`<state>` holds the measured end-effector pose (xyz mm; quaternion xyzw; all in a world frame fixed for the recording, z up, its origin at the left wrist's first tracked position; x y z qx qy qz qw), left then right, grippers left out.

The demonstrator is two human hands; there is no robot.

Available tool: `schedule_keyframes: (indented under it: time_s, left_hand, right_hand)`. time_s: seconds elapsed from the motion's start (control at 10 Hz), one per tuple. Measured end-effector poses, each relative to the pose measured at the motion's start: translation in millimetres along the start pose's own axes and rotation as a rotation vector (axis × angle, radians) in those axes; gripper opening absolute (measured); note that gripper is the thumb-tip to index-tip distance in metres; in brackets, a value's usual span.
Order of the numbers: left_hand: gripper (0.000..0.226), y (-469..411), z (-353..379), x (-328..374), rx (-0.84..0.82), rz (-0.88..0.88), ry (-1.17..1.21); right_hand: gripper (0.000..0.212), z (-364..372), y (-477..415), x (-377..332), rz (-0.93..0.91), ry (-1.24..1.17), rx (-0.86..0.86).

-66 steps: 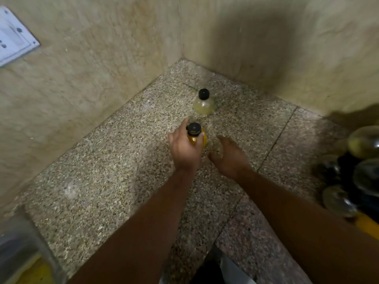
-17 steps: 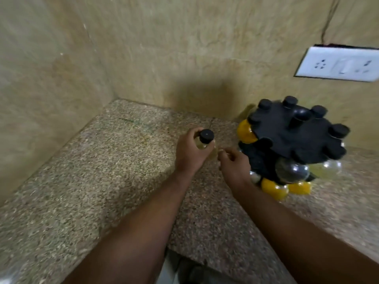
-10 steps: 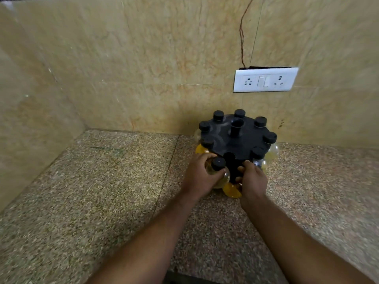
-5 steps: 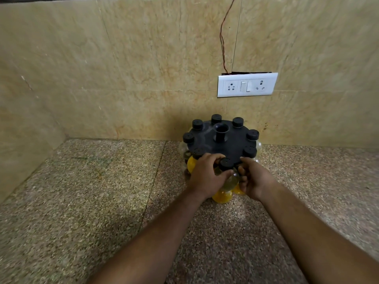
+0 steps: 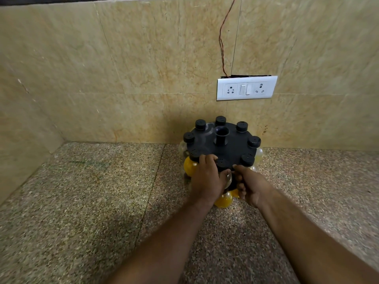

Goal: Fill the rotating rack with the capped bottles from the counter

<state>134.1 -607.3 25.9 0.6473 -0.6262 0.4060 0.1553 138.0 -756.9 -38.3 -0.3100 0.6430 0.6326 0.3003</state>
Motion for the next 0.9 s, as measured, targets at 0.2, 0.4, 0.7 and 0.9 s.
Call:
schedule_keyframes:
  time_s: [0.2, 0.4, 0.7, 0.9]
  left_hand:
    - [0.056, -1, -3, -6, -0.011, -0.023, 0.009]
    - [0.063, -1, -11, -12, -0.066, 0.040, 0.022]
    - [0.059, 32, -42, -6, -0.030, 0.059, -0.034]
    - [0.055, 56, -64, 22, -0.005, 0.150, -0.143]
  right_hand:
    - [0.031, 5, 2, 0, -0.032, -0.055, 0.017]
    - [0.014, 7, 15, 0, -0.081, -0.093, 0.028]
    - [0.017, -15, 47, -5, -0.317, 0.197, 0.083]
    - [0.031, -18, 92, -26, -0.682, 0.625, 0.227]
Point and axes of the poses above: each hand's wrist, its own y-axis away from the middle knuckle, its own z-axis out of the palm, x = y × z, the point moved 9 cm from there along -y, towards the middle knuckle, and after that the axes turned 9 degrees about y, right-handed, at the moved point
